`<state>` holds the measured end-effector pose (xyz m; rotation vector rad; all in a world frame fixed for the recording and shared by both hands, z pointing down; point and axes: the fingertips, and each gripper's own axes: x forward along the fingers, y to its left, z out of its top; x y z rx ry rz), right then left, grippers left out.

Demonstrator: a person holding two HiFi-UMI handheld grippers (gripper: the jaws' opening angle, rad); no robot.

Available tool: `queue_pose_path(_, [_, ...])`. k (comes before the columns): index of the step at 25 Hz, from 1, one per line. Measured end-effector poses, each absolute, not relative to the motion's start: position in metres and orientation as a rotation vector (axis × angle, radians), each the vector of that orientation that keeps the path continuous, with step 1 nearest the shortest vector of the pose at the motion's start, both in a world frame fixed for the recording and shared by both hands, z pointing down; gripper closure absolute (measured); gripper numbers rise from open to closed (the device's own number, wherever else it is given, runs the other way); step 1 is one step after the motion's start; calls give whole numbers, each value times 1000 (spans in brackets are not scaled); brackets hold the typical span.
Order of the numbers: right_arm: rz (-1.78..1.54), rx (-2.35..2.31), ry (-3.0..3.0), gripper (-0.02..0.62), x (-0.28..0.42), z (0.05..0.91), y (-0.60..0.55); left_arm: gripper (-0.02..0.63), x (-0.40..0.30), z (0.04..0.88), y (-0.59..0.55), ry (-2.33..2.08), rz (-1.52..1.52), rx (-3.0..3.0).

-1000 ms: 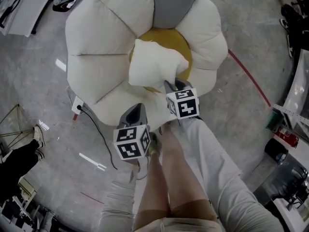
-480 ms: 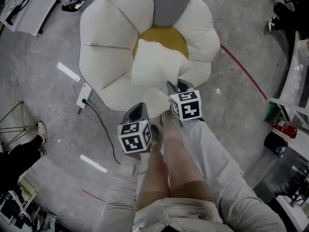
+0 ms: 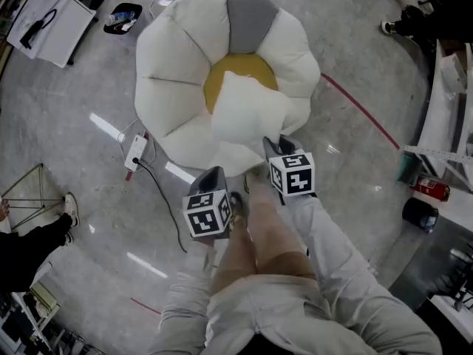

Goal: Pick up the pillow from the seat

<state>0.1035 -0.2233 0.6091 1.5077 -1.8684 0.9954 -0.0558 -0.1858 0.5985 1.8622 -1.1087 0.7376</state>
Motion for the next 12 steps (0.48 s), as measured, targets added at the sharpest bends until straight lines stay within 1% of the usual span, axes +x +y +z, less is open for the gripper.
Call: queue_pose_path(12, [887,1576,-1930,508,103,516,-175,601,-64,521,-156,-1113,704,1929])
